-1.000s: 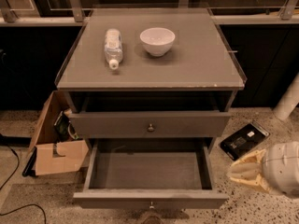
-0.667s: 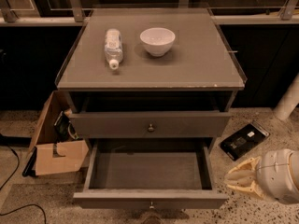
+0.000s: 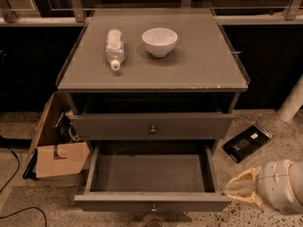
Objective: Close middle drawer
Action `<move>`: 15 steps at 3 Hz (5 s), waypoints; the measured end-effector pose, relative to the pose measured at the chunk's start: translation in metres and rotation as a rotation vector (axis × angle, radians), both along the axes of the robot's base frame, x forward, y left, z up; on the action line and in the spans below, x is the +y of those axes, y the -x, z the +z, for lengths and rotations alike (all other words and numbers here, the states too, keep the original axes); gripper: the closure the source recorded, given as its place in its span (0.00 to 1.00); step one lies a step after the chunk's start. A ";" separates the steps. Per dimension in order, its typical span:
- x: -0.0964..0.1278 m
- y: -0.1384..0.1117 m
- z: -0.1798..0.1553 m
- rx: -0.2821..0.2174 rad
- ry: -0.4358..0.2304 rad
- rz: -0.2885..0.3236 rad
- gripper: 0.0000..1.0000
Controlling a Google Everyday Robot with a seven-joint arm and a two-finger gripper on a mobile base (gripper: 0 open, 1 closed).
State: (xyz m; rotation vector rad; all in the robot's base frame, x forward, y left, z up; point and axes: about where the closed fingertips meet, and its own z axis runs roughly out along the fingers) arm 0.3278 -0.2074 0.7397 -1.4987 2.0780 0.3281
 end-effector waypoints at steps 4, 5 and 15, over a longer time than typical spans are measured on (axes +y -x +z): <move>0.014 0.017 -0.184 0.136 -0.113 -0.075 1.00; 0.024 0.004 -0.247 0.147 -0.076 -0.092 1.00; 0.019 -0.059 -0.369 0.237 -0.131 -0.170 1.00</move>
Offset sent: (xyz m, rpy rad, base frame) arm -0.0242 0.0082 -0.1380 0.1281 0.1350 -0.0745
